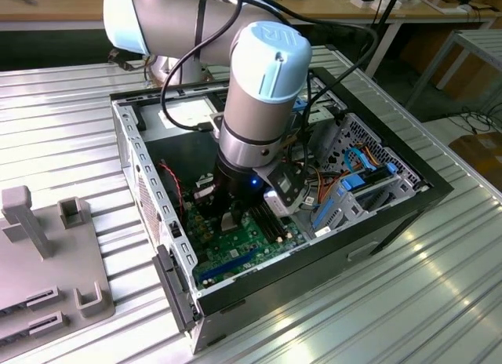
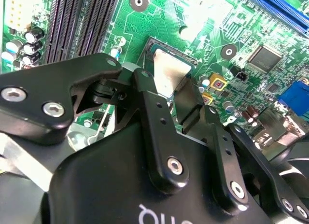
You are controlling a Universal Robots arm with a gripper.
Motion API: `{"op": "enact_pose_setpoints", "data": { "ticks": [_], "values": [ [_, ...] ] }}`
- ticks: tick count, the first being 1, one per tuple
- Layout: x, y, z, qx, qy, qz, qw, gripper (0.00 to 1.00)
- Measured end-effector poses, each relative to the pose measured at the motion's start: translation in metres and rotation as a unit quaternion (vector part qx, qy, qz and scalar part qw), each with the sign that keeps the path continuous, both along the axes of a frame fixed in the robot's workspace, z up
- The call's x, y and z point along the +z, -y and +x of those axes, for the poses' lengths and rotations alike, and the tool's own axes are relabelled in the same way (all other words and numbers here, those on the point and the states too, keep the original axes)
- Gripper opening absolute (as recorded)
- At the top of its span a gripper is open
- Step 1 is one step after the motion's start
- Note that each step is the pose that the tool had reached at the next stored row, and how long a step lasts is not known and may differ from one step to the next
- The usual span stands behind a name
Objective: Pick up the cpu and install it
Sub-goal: 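Place the cpu into insertion slot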
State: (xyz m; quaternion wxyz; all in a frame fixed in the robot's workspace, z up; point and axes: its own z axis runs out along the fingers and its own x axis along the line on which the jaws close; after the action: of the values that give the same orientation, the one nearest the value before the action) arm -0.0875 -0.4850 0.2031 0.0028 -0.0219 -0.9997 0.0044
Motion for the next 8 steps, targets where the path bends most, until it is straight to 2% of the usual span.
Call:
{"op": "enact_pose_setpoints", "data": {
  "ticks": [8],
  "values": [
    [0.0013, 0.0001, -0.0001, 0.000, -0.0006, -0.0001, 1.00000, 0.44]
  ]
}}
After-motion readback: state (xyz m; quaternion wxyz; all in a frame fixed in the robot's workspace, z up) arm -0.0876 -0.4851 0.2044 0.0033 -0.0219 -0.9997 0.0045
